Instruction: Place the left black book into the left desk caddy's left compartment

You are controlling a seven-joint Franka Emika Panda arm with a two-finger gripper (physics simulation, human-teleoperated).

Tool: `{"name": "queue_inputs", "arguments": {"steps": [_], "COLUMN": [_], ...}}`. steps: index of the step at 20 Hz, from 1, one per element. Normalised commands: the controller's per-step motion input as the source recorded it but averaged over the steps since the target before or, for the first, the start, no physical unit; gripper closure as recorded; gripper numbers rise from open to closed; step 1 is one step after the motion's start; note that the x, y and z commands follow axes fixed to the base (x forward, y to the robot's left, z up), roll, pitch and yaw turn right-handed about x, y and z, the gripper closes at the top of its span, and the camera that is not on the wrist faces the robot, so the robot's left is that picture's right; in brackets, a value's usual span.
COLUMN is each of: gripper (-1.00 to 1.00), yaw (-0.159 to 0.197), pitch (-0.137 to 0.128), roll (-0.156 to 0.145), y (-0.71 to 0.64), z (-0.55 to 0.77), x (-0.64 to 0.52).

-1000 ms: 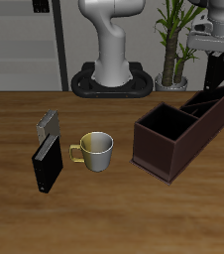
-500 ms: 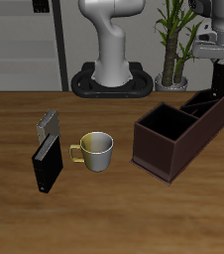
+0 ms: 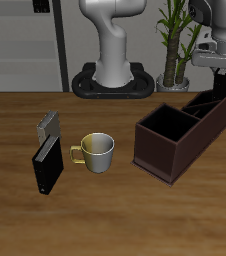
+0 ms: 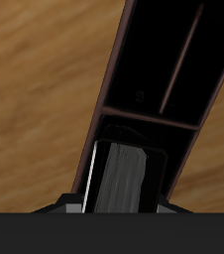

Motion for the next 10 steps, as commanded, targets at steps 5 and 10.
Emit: {"name": "queue_inputs", "arguments": {"steps": [5,10], "gripper": [1.00,1.00], "yaw": [-0.012,-0.012], "pitch": [0.012,0.021], "roll": [-0.004,-0.021], "y": [-0.03,-0.11], "z": [-0.11,-0.11], "x": [0.06,0.10]}}
